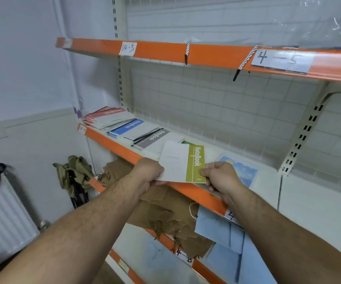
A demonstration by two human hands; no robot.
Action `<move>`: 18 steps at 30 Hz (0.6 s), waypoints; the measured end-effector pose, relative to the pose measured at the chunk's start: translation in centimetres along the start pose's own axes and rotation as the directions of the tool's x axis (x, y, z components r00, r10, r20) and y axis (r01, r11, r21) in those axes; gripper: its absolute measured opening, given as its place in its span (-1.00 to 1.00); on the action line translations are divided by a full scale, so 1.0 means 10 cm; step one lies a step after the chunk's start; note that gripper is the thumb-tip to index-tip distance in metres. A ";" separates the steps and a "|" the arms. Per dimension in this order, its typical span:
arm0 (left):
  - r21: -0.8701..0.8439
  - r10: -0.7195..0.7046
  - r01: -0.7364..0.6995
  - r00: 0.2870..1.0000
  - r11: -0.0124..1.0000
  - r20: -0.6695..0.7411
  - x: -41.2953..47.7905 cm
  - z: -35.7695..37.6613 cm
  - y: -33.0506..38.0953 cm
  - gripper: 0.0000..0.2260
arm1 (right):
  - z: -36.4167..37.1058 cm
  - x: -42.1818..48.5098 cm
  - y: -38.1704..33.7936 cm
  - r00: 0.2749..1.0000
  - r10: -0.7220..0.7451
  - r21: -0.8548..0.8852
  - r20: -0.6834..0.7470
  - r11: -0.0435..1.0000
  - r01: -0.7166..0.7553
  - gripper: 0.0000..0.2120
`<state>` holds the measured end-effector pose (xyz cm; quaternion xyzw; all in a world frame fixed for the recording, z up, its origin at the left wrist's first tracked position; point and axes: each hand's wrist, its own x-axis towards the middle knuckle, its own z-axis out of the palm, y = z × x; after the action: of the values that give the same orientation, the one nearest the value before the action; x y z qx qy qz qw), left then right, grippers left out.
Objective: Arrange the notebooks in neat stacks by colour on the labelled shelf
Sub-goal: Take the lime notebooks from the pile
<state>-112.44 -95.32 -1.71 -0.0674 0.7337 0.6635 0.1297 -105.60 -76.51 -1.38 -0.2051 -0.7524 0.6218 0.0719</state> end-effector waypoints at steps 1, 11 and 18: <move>0.006 0.002 -0.002 1.000 1.000 -0.011 0.02 -0.09 0.01 -0.79 | 0.09 0.02 -0.01 1.000 -0.001 -0.005 0.013 1.000 0.001 -0.96; 0.033 -0.003 0.003 1.000 0.999 -0.013 0.84 -1.13 0.23 -0.87 | 1.26 0.54 -0.35 0.999 -0.042 -0.012 0.026 0.999 0.042 -0.96; 0.020 -0.023 0.022 0.998 1.000 0.059 1.47 -1.70 0.38 -0.88 | 1.98 0.91 -0.48 0.999 -0.017 -0.003 -0.027 1.000 0.017 -0.84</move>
<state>-129.25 -110.64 -0.68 -0.0548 0.7350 0.6567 0.1596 -122.12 -91.53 -2.43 -0.2073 -0.7540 0.6172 0.0868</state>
